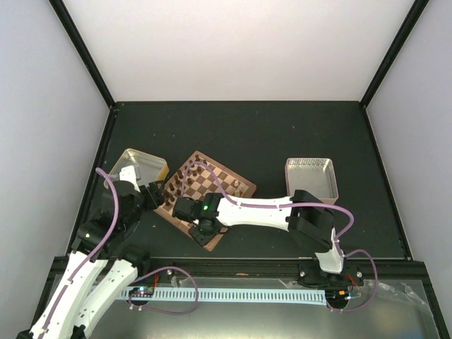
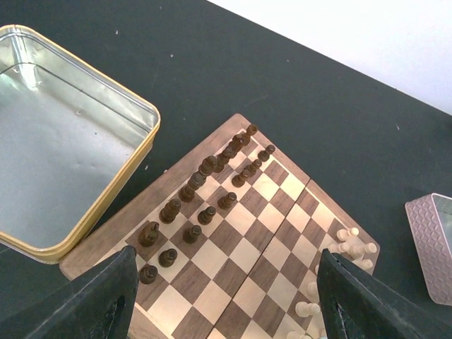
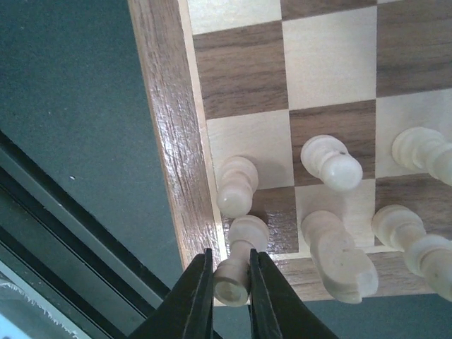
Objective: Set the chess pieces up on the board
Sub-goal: Place the chess piece on the chessboard, then reset both arms
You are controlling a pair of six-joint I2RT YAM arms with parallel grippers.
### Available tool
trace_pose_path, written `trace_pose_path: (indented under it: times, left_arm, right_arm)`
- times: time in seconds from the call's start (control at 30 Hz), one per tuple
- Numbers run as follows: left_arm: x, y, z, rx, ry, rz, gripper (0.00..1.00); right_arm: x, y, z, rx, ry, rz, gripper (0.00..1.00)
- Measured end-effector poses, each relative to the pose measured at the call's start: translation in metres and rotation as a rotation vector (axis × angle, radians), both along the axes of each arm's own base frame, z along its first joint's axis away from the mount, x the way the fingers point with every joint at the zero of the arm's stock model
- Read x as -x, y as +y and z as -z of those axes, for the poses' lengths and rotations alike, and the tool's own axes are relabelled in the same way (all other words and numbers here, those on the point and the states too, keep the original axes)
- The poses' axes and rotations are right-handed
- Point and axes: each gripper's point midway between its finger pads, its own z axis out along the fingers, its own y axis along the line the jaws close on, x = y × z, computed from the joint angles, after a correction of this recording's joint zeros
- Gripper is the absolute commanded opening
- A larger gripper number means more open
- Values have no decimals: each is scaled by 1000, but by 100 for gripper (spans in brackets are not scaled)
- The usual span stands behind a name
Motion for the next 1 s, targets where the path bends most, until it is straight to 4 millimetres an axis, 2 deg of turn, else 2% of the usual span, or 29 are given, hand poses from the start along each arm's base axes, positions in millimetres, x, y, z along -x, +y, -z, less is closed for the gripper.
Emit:
trace_pose_path:
  times: [0.2, 0.37, 0.5, 0.7, 0.77, 0.83, 0.93, 1.0]
  left_arm:
    - [-1, 0, 3, -5, 13, 0, 72]
    - [-1, 0, 3, -6, 14, 1, 72]
    - [-1, 0, 3, -6, 14, 1, 73]
    - [-1, 0, 2, -11, 17, 3, 75]
    - [-1, -1, 3, -17, 20, 9, 77]
    - [-1, -2, 4, -26, 22, 23, 84]
    - [-1, -6, 3, -31, 18, 52, 93]
    - [0, -9, 3, -34, 15, 72, 98]
  right_arm:
    - [-1, -1, 1, 10, -7, 1, 18]
    - [-1, -4, 2, 23, -7, 2, 29]
    - [-1, -3, 1, 21, -6, 2, 34]
    - [-2, -2, -9, -4, -16, 10, 37]
    - [-5, -2, -17, -22, -34, 20, 39]
    - [-9, -3, -31, -59, -67, 39, 43]
    - [-20, -13, -62, -148, -141, 84, 50]
    - [-29, -29, -85, -216, -206, 130, 55]
